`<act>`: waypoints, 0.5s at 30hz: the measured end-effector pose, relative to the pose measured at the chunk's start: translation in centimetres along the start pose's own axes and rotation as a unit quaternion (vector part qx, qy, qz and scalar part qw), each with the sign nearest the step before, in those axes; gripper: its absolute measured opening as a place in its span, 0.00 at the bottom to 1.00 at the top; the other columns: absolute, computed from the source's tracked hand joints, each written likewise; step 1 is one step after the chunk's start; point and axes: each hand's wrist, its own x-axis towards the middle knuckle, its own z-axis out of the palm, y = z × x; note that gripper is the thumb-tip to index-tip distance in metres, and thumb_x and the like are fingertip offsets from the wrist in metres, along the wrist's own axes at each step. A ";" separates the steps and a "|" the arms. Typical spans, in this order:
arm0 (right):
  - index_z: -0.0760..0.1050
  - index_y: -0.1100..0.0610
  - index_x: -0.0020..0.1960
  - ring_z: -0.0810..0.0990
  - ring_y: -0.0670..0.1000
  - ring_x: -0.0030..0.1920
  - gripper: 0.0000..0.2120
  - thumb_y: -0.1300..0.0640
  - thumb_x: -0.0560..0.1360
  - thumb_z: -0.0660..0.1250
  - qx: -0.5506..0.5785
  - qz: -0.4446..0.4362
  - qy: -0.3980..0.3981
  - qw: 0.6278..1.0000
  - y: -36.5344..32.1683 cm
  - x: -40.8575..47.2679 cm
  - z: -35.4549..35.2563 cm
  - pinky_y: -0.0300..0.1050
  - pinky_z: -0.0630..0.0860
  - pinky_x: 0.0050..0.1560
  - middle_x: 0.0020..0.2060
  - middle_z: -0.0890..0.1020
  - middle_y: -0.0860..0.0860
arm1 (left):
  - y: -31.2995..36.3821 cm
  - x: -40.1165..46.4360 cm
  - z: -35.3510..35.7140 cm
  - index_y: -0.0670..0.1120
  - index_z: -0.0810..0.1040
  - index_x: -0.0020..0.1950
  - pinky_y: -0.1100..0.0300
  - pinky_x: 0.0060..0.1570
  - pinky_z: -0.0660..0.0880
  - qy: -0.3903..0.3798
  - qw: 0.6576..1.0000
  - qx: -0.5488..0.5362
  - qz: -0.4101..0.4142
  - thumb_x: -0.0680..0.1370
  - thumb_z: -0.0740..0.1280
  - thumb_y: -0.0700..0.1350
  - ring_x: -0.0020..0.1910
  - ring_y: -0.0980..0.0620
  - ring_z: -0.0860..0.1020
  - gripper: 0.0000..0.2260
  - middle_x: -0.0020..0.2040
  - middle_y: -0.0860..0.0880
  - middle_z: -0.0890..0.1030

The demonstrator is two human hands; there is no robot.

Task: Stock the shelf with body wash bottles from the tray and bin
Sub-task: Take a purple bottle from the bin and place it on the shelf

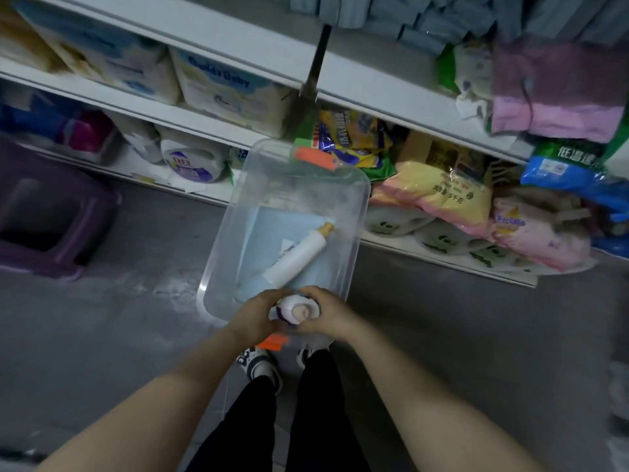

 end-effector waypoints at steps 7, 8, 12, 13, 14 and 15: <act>0.70 0.40 0.67 0.77 0.49 0.63 0.35 0.36 0.61 0.73 0.055 -0.016 0.018 0.998 -1.5 1.0 -1.9 0.54 0.76 0.63 0.63 0.78 0.44 | -1.1 3.1 0.1 0.48 0.75 0.67 0.76 0.56 0.66 0.048 0.998 -0.037 -0.011 0.75 0.72 0.41 0.59 0.56 0.75 0.20 0.60 0.52 0.78; 0.70 0.42 0.68 0.76 0.49 0.64 0.33 0.40 0.65 0.74 0.068 -0.013 0.024 0.997 -2.1 1.1 -2.3 0.52 0.75 0.64 0.65 0.77 0.46 | -0.9 3.5 -0.1 0.48 0.74 0.68 0.76 0.57 0.67 0.044 0.996 -0.078 -0.020 0.77 0.70 0.41 0.58 0.58 0.75 0.19 0.59 0.54 0.78; 0.68 0.48 0.72 0.73 0.48 0.64 0.24 0.49 0.78 0.69 0.110 -0.014 0.032 0.993 -3.7 2.9 -3.7 0.43 0.71 0.59 0.65 0.74 0.47 | -1.0 5.2 -0.8 0.49 0.70 0.71 0.61 0.65 0.71 0.041 0.969 -0.231 -0.079 0.77 0.69 0.39 0.62 0.56 0.75 0.23 0.61 0.51 0.78; 0.68 0.48 0.72 0.73 0.49 0.65 0.24 0.48 0.78 0.68 0.113 -0.019 0.040 0.993 -4.0 3.5 -3.9 0.43 0.70 0.59 0.65 0.75 0.47 | -1.3 5.6 -1.0 0.49 0.69 0.71 0.61 0.63 0.72 0.035 0.965 -0.246 -0.084 0.76 0.70 0.37 0.64 0.55 0.75 0.25 0.63 0.50 0.77; 0.68 0.48 0.72 0.73 0.51 0.66 0.24 0.47 0.78 0.68 0.117 -0.018 0.048 0.992 -4.3 4.0 -4.0 0.43 0.69 0.59 0.66 0.75 0.48 | -1.5 5.9 -1.1 0.49 0.68 0.72 0.62 0.61 0.72 0.027 0.962 -0.258 -0.082 0.75 0.70 0.35 0.64 0.55 0.74 0.27 0.64 0.49 0.77; 0.67 0.48 0.73 0.73 0.51 0.66 0.26 0.45 0.78 0.68 0.122 -0.014 0.053 0.991 -4.5 4.5 -4.1 0.44 0.69 0.59 0.67 0.74 0.48 | -1.8 6.3 -1.3 0.49 0.66 0.73 0.62 0.60 0.72 0.024 0.962 -0.259 -0.084 0.74 0.71 0.33 0.65 0.56 0.73 0.30 0.65 0.50 0.76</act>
